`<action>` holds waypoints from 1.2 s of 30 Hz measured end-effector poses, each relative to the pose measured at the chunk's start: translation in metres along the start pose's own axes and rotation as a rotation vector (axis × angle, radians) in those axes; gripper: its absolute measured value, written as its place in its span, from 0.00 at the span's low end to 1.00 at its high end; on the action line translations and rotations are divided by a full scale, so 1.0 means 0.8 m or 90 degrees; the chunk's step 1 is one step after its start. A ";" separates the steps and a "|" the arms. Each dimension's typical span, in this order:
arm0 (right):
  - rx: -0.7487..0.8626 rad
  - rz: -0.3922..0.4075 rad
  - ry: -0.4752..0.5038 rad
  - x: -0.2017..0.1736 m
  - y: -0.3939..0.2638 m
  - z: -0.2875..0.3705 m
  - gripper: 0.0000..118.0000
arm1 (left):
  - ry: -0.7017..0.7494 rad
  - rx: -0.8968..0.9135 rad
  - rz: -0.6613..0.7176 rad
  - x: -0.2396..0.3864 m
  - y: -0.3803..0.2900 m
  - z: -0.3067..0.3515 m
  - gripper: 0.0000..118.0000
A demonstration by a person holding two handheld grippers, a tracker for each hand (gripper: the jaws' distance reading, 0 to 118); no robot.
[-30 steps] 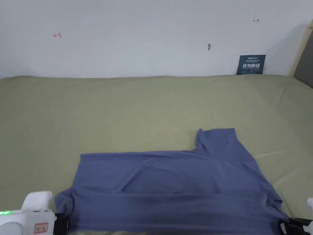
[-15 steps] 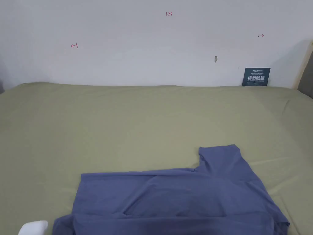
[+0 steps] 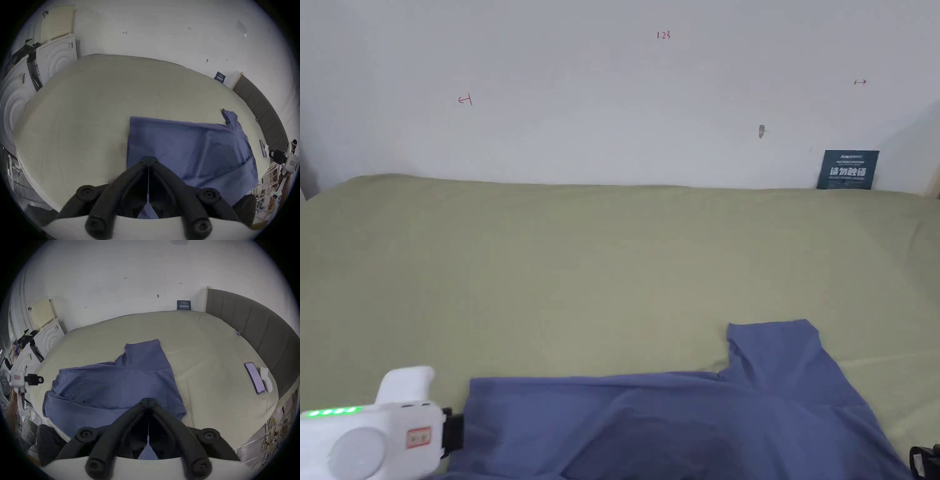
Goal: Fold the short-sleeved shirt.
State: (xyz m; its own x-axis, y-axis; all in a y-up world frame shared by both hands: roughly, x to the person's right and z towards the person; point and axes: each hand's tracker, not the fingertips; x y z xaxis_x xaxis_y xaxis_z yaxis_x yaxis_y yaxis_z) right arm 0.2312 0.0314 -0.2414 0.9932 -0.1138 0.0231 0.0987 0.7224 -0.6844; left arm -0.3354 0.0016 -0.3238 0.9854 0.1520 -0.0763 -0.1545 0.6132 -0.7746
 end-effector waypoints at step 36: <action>-0.248 0.037 -0.052 0.055 0.115 -0.306 0.63 | 0.032 -0.122 -0.052 0.004 0.073 -0.146 0.04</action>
State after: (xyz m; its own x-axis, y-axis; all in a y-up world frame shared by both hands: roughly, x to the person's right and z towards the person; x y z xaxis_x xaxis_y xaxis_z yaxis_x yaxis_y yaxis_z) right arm 0.2686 -0.0743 -0.4815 0.9996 -0.0154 0.0234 0.0276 0.4110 -0.9112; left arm -0.3332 -0.0530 -0.4423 0.9972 0.0656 -0.0361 -0.0625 0.4630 -0.8841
